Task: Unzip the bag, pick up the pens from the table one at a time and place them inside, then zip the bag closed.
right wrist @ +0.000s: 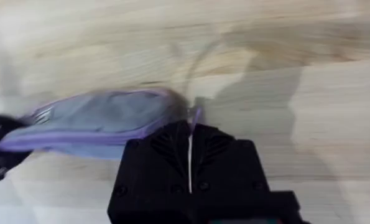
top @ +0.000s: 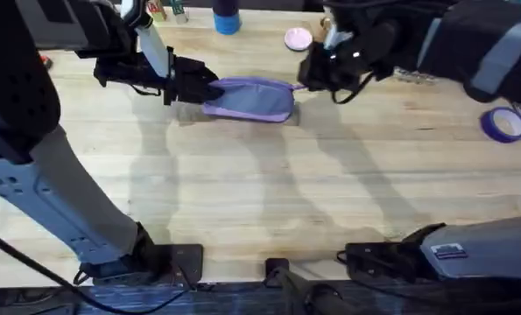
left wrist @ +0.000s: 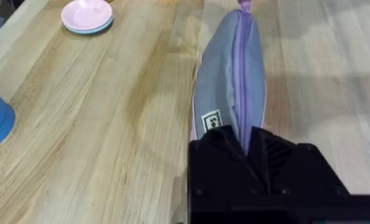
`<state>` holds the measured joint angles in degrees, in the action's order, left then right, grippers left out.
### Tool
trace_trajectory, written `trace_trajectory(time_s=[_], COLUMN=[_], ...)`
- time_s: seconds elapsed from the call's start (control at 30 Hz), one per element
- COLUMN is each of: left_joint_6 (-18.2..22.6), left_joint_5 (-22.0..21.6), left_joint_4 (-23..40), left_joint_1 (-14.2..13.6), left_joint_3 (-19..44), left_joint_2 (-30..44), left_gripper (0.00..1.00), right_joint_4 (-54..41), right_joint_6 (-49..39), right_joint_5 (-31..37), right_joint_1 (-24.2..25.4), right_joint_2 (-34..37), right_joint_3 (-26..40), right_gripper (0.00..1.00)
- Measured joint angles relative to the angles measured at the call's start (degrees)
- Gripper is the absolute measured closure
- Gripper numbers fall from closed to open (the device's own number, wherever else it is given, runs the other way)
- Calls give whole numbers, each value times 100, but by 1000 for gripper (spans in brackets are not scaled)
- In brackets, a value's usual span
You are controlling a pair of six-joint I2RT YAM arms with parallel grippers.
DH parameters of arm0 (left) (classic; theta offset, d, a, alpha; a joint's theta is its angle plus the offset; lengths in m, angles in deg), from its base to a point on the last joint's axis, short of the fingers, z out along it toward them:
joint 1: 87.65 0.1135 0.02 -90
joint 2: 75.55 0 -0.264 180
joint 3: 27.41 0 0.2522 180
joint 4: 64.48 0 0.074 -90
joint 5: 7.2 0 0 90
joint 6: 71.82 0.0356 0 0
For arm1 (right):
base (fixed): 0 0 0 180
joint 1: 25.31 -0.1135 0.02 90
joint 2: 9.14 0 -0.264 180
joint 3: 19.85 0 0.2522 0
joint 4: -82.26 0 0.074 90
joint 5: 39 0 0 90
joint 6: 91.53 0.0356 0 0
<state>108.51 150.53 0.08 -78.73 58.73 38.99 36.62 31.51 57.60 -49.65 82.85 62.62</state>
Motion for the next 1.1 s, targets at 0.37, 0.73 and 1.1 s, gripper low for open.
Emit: trace_trajectory(time_s=[0.37,0.73,1.1], left_joint_6=[-16,-16,-16], left_joint_5=[38,38,38], left_joint_4=[61,66,66], left_joint_1=[-22,-17,-17], left_joint_3=[0,0,0], left_joint_2=[0,0,0], left_gripper=[957,957,958], right_joint_4=[-160,54,-336], right_joint_6=[-293,-514,-1193], right_joint_5=[262,288,307], right_joint_1=[734,623,280], right_joint_2=[74,166,-1039], right_joint_3=[0,-20,-20], right_gripper=[971,971,31])
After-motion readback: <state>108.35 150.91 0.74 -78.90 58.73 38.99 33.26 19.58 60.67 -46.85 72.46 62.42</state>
